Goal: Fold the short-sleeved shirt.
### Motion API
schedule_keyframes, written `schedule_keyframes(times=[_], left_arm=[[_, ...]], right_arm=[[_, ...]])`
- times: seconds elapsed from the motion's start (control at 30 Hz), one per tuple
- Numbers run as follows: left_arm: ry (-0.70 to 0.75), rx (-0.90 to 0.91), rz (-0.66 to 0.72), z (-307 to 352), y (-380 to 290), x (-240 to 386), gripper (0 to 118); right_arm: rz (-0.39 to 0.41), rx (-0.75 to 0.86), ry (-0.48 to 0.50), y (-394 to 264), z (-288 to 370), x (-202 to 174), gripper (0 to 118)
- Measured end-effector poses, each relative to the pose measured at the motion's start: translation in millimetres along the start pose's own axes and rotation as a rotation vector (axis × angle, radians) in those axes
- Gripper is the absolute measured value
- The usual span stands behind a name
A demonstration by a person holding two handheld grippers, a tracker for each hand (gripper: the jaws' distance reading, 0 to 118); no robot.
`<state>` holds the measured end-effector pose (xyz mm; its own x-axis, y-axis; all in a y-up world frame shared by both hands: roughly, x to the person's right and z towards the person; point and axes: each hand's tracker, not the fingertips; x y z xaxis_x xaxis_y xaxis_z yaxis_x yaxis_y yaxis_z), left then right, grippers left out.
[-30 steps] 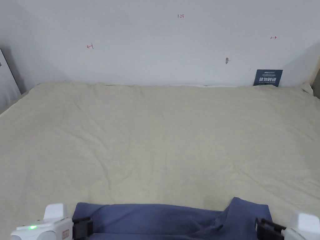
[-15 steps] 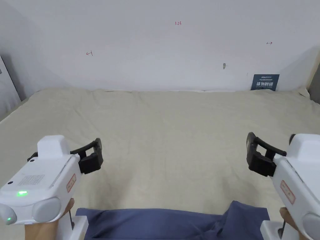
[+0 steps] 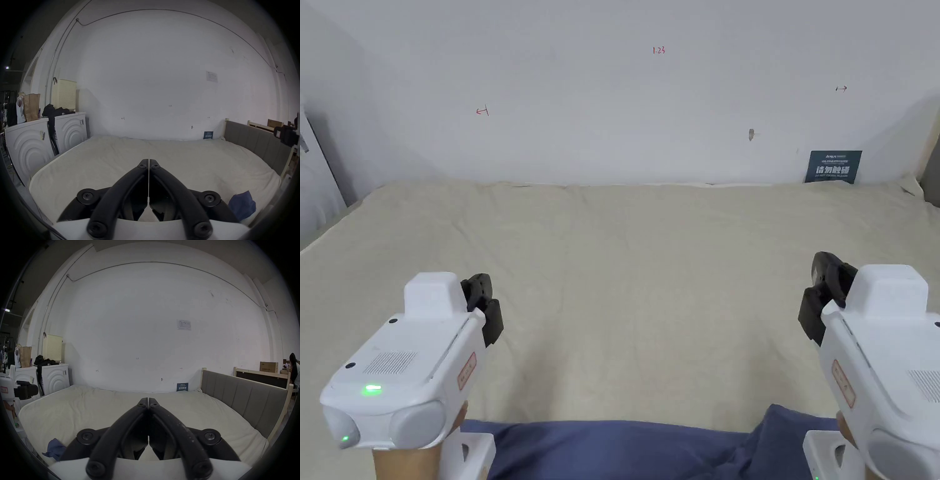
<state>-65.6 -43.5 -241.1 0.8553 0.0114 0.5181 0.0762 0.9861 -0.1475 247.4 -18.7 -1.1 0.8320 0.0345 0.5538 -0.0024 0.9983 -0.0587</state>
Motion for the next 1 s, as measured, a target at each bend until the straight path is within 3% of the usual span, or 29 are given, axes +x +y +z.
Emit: schedule_keyframes(times=[0.3, 0.47, 0.53, 0.57, 0.63, 0.67, 0.8, 0.83, 0.9, 1.0], left_arm=[[-0.187, -0.481, 0.29, -43.3, -66.0, -94.5, 1], [-0.217, -0.674, 0.403, -57.5, -115.7, -134.4, 5], [-0.212, -0.728, 0.407, -70.6, -138.9, -149.9, 29], [-0.215, -0.766, 0.414, -74.6, -147.5, -153.4, 62], [-0.199, -0.884, 0.414, -82.0, -163.5, -149.1, 111], [-0.196, -0.912, 0.405, -84.3, -170.6, -148.2, 118], [-0.167, -0.9, 0.366, -102.3, -196.8, -154.5, 104], [-0.164, -0.908, 0.371, -105.4, -202.1, -155.8, 98], [-0.168, -0.922, 0.396, -110.4, -210.5, -155.1, 66], [-0.158, -0.91, 0.343, -108.5, -213.8, -149.5, 56]], right_arm=[[0.001, -0.055, 0.021, -14.9, -13.7, -3.8, 1], [0.013, -0.096, 0.032, -26.0, -25.3, -9.2, 1], [0.016, -0.117, 0.037, -30.6, -31.2, -10.5, 1], [0.016, -0.126, 0.038, -32.7, -33.5, -11.1, 1], [0.018, -0.141, 0.038, -37.3, -38.3, -12.1, 1], [0.02, -0.151, 0.039, -39.2, -40.7, -12.4, 1], [0.035, -0.183, 0.046, -47.4, -51.1, -14.4, 1], [0.037, -0.189, 0.046, -48.8, -53.1, -15.1, 1], [0.041, -0.199, 0.046, -51.7, -57.1, -15.9, 1], [0.046, -0.214, 0.047, -55.1, -61.9, -16.3, 1]])
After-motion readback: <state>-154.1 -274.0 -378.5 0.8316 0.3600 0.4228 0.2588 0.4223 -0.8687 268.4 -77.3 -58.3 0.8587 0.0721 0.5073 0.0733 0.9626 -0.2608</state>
